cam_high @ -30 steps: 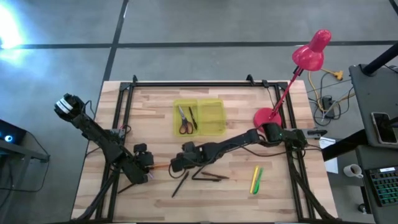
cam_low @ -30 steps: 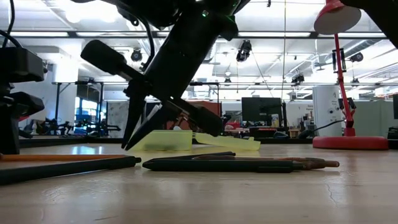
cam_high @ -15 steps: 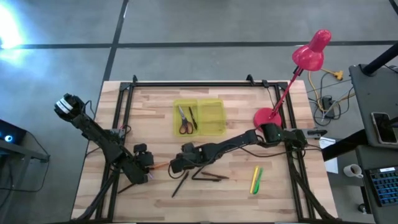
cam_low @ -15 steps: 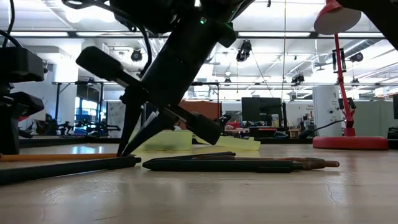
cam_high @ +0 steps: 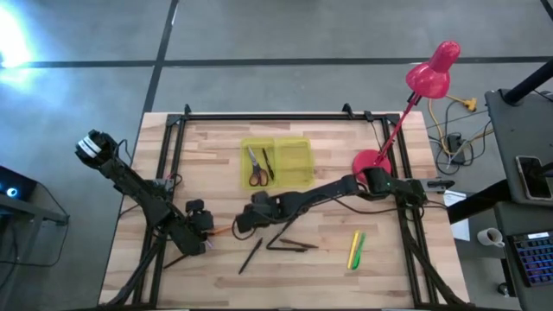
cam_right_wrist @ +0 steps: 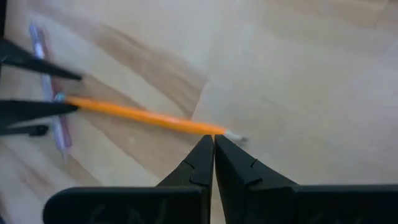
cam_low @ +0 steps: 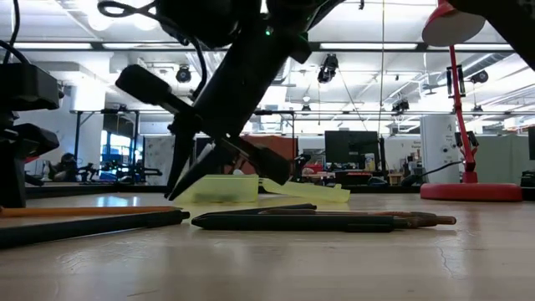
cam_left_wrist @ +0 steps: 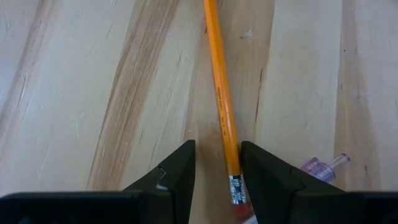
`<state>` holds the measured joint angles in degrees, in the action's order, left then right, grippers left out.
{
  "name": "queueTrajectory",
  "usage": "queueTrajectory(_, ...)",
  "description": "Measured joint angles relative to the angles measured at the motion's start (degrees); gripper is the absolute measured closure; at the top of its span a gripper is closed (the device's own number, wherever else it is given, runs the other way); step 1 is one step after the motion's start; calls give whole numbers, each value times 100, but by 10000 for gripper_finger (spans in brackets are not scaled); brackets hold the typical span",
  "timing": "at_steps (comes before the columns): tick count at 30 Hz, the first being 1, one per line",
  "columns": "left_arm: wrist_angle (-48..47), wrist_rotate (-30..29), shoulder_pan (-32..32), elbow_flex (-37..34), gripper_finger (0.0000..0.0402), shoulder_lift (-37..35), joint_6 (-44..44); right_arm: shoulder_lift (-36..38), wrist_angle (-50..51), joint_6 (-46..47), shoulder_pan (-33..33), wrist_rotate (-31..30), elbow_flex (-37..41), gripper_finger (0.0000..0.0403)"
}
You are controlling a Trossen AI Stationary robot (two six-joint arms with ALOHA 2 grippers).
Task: Pick & place school supplies into a supply box
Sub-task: Put the orange pencil into the supply box
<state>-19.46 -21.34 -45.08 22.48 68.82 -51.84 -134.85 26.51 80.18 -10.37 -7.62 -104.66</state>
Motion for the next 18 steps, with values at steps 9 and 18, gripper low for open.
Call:
queueTrajectory(9,0,-2,0,0,288,0,-78,-8,14,-130,48,59,0,394)
queueTrajectory(18,0,-2,0,-2,288,0,-80,-22,20,-220,74,151,65,394)
